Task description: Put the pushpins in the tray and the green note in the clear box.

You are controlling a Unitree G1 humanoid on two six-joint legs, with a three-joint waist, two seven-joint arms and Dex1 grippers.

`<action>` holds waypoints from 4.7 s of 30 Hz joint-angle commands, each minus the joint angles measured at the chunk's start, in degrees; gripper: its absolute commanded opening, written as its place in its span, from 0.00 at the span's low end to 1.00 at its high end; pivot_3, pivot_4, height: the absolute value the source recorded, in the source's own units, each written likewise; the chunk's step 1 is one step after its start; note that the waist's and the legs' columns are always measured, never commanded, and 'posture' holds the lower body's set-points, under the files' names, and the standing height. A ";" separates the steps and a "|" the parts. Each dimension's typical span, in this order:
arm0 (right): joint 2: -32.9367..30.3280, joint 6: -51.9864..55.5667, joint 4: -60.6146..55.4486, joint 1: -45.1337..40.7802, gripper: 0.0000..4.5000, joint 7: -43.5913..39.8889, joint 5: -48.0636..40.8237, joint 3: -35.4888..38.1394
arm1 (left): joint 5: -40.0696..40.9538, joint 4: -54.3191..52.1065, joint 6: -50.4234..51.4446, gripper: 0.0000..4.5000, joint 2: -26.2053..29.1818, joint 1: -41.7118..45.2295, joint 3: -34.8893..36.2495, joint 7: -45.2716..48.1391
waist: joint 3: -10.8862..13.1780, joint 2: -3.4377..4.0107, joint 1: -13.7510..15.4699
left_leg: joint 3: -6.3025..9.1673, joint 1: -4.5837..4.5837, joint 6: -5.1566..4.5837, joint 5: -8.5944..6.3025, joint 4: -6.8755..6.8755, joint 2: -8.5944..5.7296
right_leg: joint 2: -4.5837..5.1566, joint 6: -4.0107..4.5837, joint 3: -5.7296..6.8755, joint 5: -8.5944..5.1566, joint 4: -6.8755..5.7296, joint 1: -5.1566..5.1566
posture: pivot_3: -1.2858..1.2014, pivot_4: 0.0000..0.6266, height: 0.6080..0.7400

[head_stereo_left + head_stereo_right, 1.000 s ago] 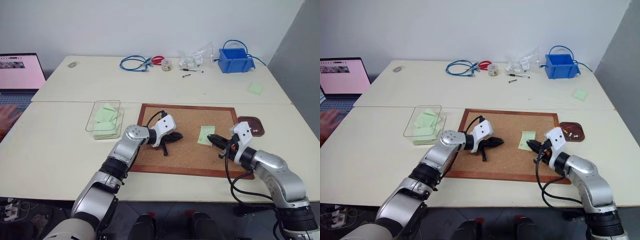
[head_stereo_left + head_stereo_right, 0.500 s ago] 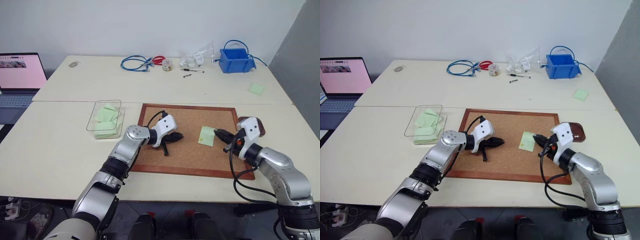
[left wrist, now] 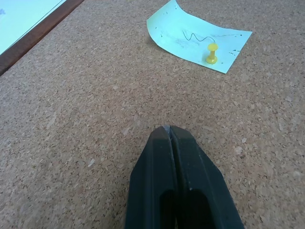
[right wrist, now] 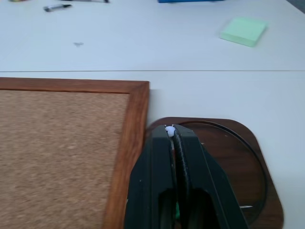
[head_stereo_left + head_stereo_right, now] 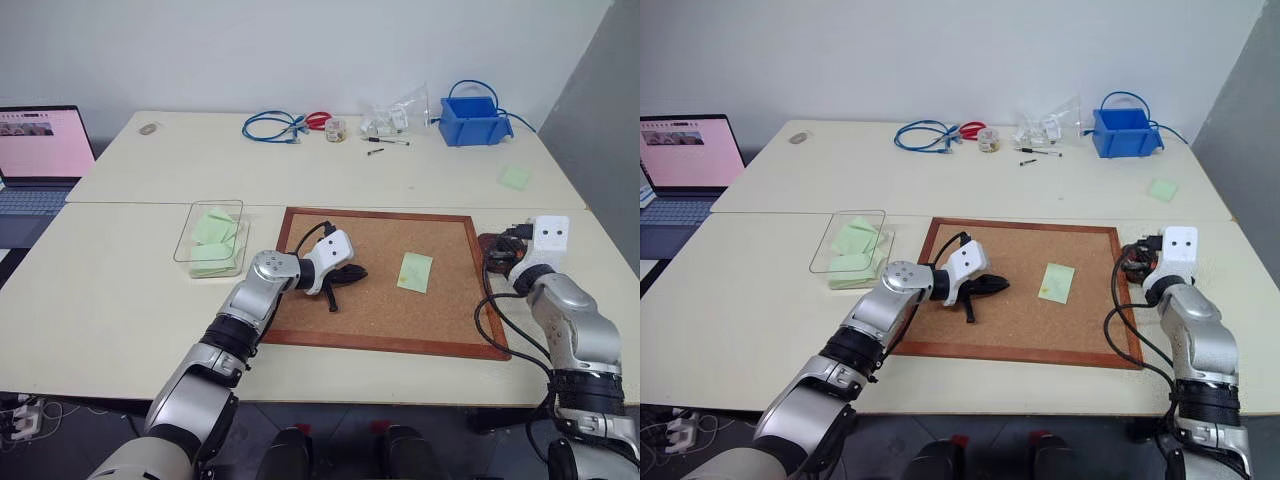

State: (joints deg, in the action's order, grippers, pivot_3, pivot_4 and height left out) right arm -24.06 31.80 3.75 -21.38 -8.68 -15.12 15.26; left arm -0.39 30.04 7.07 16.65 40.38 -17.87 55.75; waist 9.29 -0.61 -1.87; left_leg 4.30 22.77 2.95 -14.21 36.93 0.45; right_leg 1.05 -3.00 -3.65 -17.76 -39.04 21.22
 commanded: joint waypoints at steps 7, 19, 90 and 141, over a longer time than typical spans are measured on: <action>-0.11 -1.42 2.48 -2.47 0.18 1.27 0.77 1.43 | -2.56 2.31 2.47 0.00 0.26 -2.96 -3.17 1.38 | -0.01 0.02 -0.01 | 0.00 0.00 0.00 0.00 0.00 0.00 | 0.00 0.00 0.00 0.00 0.00 0.00 | 0.52 0.24 1.00; -0.39 -1.92 2.12 -2.12 0.70 1.06 0.68 1.74 | -2.49 2.34 2.68 0.00 0.03 -2.59 -3.18 1.41 | -0.01 0.02 -0.01 | -0.01 0.00 0.00 0.00 -0.01 0.00 | 0.00 0.00 0.00 0.00 0.00 0.00 | 0.52 0.24 1.00; 1.31 -3.51 -21.09 6.83 0.00 -22.30 -1.06 -17.17 | -2.72 1.94 3.14 0.00 0.23 -3.01 -3.14 1.45 | -0.05 0.00 0.01 | 0.08 0.00 0.00 0.00 0.01 0.01 | -0.01 -0.01 0.06 -0.01 0.03 -0.01 | 0.52 0.24 1.00; -5.29 17.15 -30.77 -2.47 0.00 -24.42 -18.01 -12.54 | -22.56 31.55 -69.79 0.63 -0.01 24.89 -5.23 -18.41 | 0.21 -0.29 0.04 | 0.08 0.27 -0.01 0.00 -0.01 -0.05 | 0.01 0.00 0.09 0.00 0.04 0.25 | 0.52 0.24 1.00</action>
State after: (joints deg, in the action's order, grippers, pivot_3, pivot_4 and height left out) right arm -29.63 49.25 -24.61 -22.93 -33.51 -31.81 2.02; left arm -23.28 61.56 -61.82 17.11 63.43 -23.31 39.16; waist 9.49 -0.90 -1.83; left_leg 4.38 23.04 2.95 -14.21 36.93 0.40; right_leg 1.06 -3.01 -3.56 -17.76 -39.01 21.47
